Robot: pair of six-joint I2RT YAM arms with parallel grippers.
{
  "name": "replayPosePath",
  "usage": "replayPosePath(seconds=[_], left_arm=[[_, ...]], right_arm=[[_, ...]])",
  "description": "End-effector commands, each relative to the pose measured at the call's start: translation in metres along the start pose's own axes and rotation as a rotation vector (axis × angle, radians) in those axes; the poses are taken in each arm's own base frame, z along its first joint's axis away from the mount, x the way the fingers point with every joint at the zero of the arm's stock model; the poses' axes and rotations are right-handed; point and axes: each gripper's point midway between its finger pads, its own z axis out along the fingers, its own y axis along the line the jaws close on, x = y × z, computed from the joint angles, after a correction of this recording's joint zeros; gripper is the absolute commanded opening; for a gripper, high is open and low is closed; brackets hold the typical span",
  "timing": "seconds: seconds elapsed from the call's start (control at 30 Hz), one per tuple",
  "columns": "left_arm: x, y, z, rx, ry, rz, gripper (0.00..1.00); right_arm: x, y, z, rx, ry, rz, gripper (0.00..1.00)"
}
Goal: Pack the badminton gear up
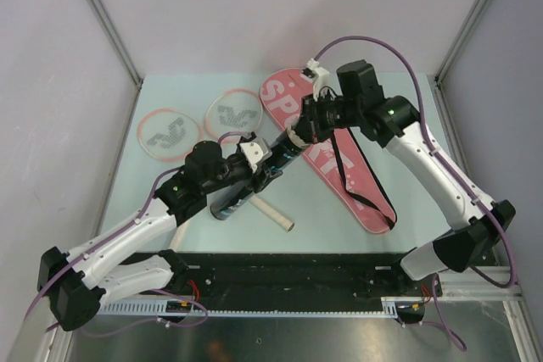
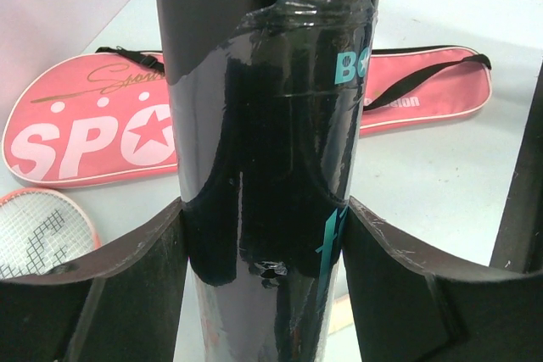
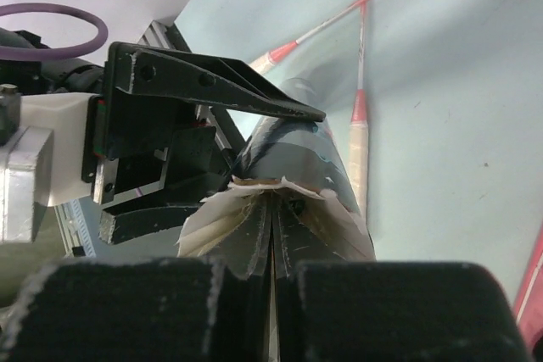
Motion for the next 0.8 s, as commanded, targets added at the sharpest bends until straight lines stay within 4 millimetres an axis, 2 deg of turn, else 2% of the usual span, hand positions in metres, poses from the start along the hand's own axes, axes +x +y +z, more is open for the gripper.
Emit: replayPosePath(seconds=[0.0,0.07,0.23,0.37,0.47,0.5,0.57,0.6,0.63,0.67,0.7,0.73,0.77], left_arm=[[-0.047,0.000,-0.004,0.018,-0.140,0.069,0.01],[-0.047,-0.002,-0.003,0.030,-0.143,0.066,0.00],[-0.050,0.000,-0.004,0.019,-0.152,0.059,0.01],[-0.055,-0.001,-0.006,0.022,-0.184,0.056,0.00],[-0.054,-0.001,-0.005,0.021,-0.181,0.053,0.00],[-0.053,0.000,-0.006,0.014,-0.179,0.053,0.00],[-0.052,0.002,-0.007,0.000,-0.177,0.051,0.00],[-0.050,0.003,-0.006,-0.008,-0.171,0.051,0.00],[-0.048,0.007,-0.006,-0.031,-0.163,0.047,0.00],[-0.048,0.010,-0.005,-0.044,-0.159,0.045,0.00],[-0.044,0.012,-0.003,-0.056,-0.147,0.042,0.00],[-0.044,0.015,-0.002,-0.070,-0.143,0.038,0.01],[-0.042,0.015,-0.002,-0.070,-0.135,0.036,0.00]], right_arm=[[-0.001,-0.002,0.023,0.013,-0.004,-0.020,0.00],[0.005,-0.005,0.034,0.008,0.015,-0.007,0.00],[0.012,-0.004,0.046,0.026,0.047,-0.026,0.00],[0.035,0.004,0.068,-0.020,0.107,-0.023,0.02],[0.034,-0.008,0.068,0.032,0.108,-0.025,0.05],[0.027,-0.016,0.061,0.074,0.086,-0.029,0.10],[0.001,-0.010,0.033,0.110,-0.003,-0.076,0.18],[-0.010,-0.023,0.015,0.182,-0.047,-0.071,0.27],[-0.026,-0.014,-0.013,0.201,-0.127,-0.093,0.31],[-0.032,-0.014,-0.028,0.219,-0.169,-0.081,0.36],[-0.045,-0.021,-0.047,0.249,-0.237,-0.078,0.46],[-0.050,-0.008,-0.074,0.249,-0.309,-0.095,0.49],[-0.050,-0.015,-0.082,0.272,-0.338,-0.077,0.55]])
